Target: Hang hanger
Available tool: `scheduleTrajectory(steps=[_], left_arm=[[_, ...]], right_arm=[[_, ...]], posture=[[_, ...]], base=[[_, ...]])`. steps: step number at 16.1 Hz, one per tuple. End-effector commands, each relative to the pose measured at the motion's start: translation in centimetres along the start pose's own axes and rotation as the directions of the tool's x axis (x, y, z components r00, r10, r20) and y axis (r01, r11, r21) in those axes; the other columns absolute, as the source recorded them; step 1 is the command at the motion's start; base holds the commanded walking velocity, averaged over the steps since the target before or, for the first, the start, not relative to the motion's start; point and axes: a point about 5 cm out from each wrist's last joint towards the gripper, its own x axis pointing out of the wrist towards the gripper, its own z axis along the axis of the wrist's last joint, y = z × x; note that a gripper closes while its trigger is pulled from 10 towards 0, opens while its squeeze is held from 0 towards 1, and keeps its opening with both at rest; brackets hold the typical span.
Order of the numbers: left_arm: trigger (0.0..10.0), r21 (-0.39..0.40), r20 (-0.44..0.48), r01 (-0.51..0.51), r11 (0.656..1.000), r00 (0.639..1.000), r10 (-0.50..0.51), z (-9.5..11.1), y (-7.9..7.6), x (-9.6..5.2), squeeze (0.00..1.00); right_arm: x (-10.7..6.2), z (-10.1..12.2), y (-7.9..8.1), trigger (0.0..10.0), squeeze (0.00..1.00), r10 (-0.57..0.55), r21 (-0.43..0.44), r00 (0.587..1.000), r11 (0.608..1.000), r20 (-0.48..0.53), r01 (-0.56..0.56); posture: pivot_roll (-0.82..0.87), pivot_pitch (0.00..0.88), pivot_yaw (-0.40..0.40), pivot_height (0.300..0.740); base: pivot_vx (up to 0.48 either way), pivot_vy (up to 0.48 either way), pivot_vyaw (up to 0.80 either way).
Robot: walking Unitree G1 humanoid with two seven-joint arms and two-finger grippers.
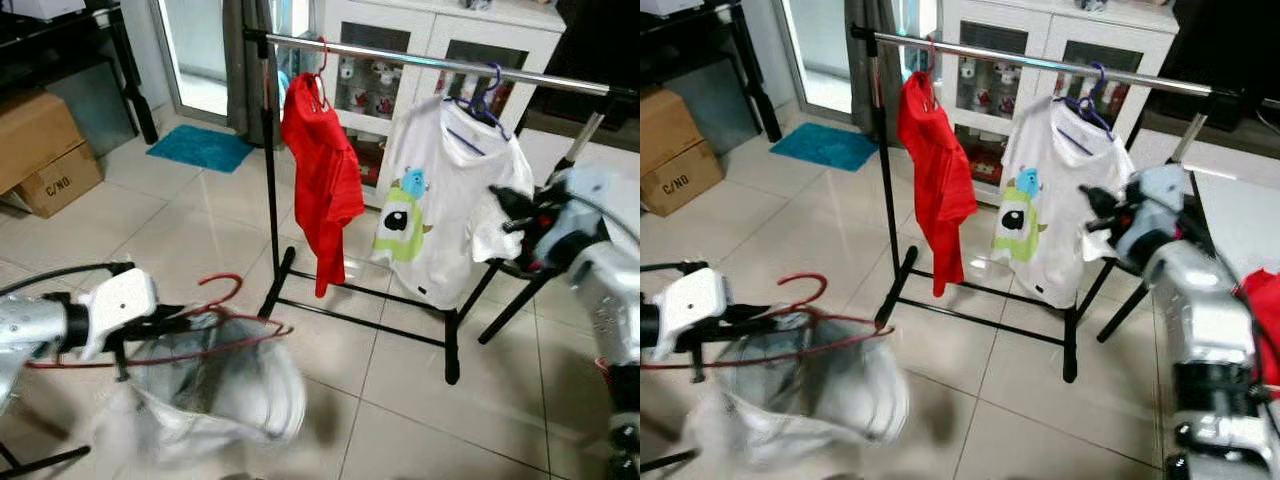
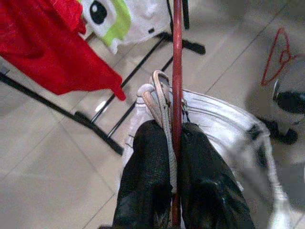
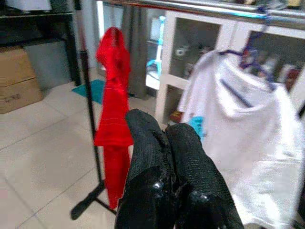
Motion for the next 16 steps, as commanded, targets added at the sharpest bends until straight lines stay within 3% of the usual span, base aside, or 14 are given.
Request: scheduleTrajectory(steps=[1,2,3,7,8,9,12,14,15,16], left_arm=[[0.0,0.069,0.08,-0.062,0.996,0.995,0.056,2.0,1.0,-0.3,0.0],[0.0,0.065,0.117,-0.068,0.996,0.991,0.06,2.6,1.1,0.0,0.0],[0.0,0.063,0.154,-0.071,0.995,0.986,0.06,3.2,1.3,0.1,0.0],[0.0,0.142,0.179,-0.103,0.984,0.981,0.077,4.0,2.3,0.5,0.0],[0.0,0.157,0.194,-0.083,0.984,0.98,0.052,4.6,2.4,0.7,0.0],[0.0,0.16,0.217,-0.065,0.985,0.976,0.029,5.3,2.6,0.8,0.0],[0.0,0.156,0.261,0.053,0.986,0.961,-0.093,7.0,3.1,0.5,0.0],[0.0,0.195,0.246,0.114,0.974,0.956,-0.162,7.9,3.7,0.2,0.0],[0.0,0.23,0.214,0.177,0.957,0.95,-0.227,8.4,3.9,0.2,0.0],[0.0,0.241,0.204,0.197,0.95,0.947,-0.248,8.6,3.9,0.3,0.0]], right_arm=[[-0.2,0.2,0.5,2.0,0.0,0.007,-0.02,1.0,1.0,-0.002,-0.007],[-0.2,0.0,1.1,6.4,0.0,0.019,-0.017,1.0,1.0,-0.005,-0.019],[-0.3,-0.3,1.8,10.0,0.0,0.047,-0.007,0.999,0.999,-0.009,-0.047],[-0.6,-1.3,3.0,10.0,0.0,0.074,0.012,0.997,0.997,-0.018,-0.074],[-0.7,-1.4,3.3,10.0,0.54,0.097,0.019,0.995,0.995,-0.004,-0.097],[-0.8,-1.2,3.7,10.0,1.0,0.131,0.013,0.991,0.991,0.011,-0.131],[-1.6,-0.4,5.6,10.0,1.0,0.362,-0.095,0.932,0.928,-0.003,-0.361],[-2.5,-0.4,6.7,10.0,1.0,0.504,-0.191,0.861,0.84,-0.071,-0.507],[-3.0,-0.4,7.6,10.0,1.0,0.585,-0.236,0.802,0.768,-0.121,-0.595],[-3.2,-0.5,7.9,10.0,1.0,0.607,-0.244,0.783,0.745,-0.137,-0.62]], posture=[[-0.11,0.0,-0.022,0.74],[-0.11,0.0,-0.021,0.74],[-0.11,0.0,-0.019,0.74],[-0.11,0.0,-0.024,0.74],[-0.1,0.0,-0.03,0.74],[-0.1,0.0,-0.036,0.74],[-0.11,0.0,-0.04,0.74],[-0.11,0.0,-0.033,0.74],[-0.12,0.0,-0.028,0.74],[-0.12,0.0,-0.027,0.74]], base=[[0.0,0.0,0.0],[0.0,0.0,0.0],[0.0,0.0,0.0],[0.0,0.0,0.0],[0.0,0.0,0.0],[0.0,0.0,0.0],[0.0,0.0,0.0],[0.0,0.0,0.0],[0.0,0.0,0.0],[0.0,0.0,0.0]])
